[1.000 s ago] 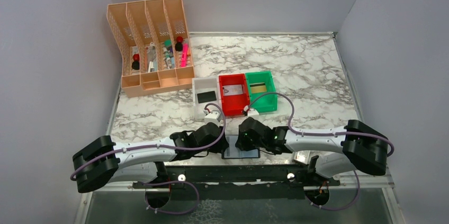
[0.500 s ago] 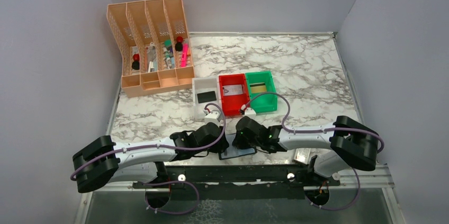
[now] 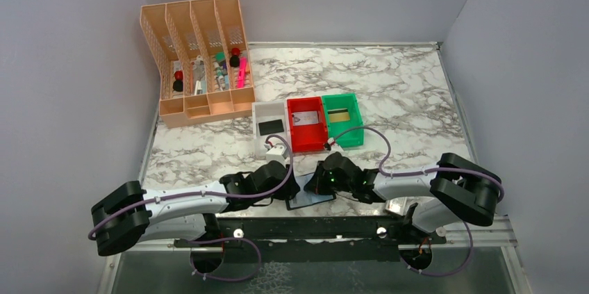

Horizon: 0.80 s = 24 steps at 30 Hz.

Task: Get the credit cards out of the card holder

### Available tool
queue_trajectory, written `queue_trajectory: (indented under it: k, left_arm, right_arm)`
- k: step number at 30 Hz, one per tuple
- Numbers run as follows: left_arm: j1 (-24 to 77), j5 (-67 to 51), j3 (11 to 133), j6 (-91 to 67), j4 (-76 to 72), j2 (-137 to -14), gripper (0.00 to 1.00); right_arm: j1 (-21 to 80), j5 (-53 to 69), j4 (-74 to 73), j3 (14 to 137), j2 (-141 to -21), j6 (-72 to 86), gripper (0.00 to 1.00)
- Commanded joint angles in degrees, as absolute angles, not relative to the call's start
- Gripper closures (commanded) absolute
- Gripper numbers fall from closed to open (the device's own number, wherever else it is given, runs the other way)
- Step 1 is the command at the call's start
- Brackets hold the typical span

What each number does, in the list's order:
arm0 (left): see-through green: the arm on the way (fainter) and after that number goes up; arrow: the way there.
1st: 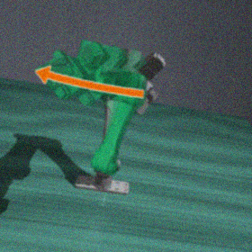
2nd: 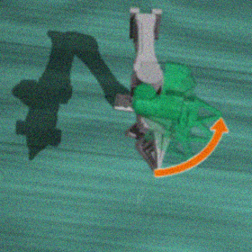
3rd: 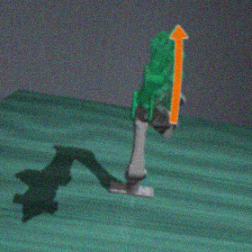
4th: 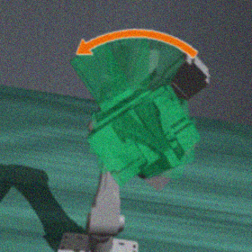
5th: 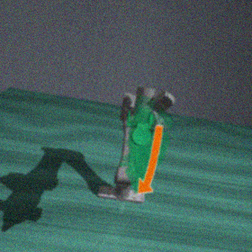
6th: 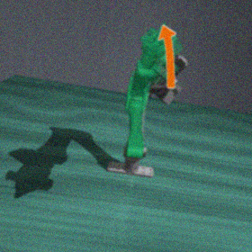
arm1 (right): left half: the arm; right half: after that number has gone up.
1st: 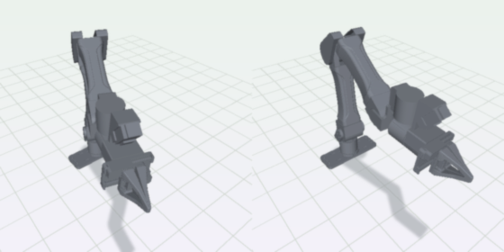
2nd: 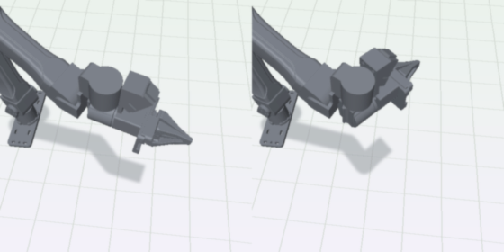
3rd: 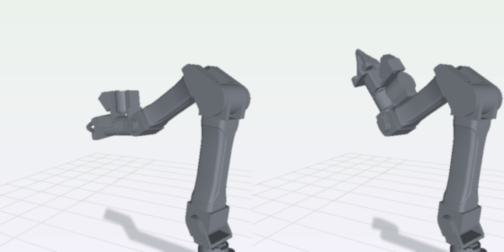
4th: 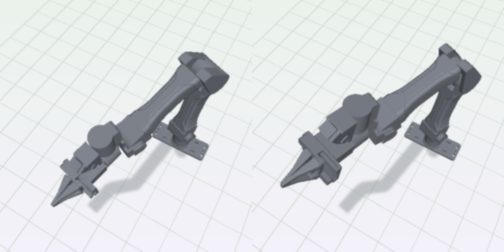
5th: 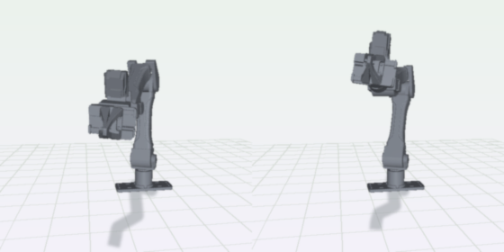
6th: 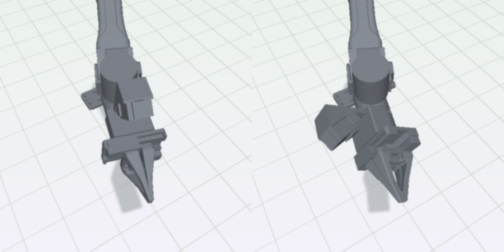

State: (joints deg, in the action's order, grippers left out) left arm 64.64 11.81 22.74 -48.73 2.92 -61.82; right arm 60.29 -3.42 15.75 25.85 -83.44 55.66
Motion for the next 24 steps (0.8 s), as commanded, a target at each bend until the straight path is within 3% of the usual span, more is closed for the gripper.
queue_trajectory:
  k: [1,12,24]
  left_arm:
    - [65.0,13.9,22.3,-49.3,3.8,-60.9,0.59]
    - [65.0,15.5,23.3,-49.5,3.2,-61.9,0.59]
    - [64.1,19.2,24.8,-47.3,7.5,-58.9,0.50]
  right_arm:
    - [57.9,-1.3,13.3,20.6,-86.4,56.0,0.99]
    - [55.6,0.4,15.5,18.8,-88.0,57.3,0.99]
    - [54.6,1.1,17.7,17.0,-87.1,58.6,0.99]
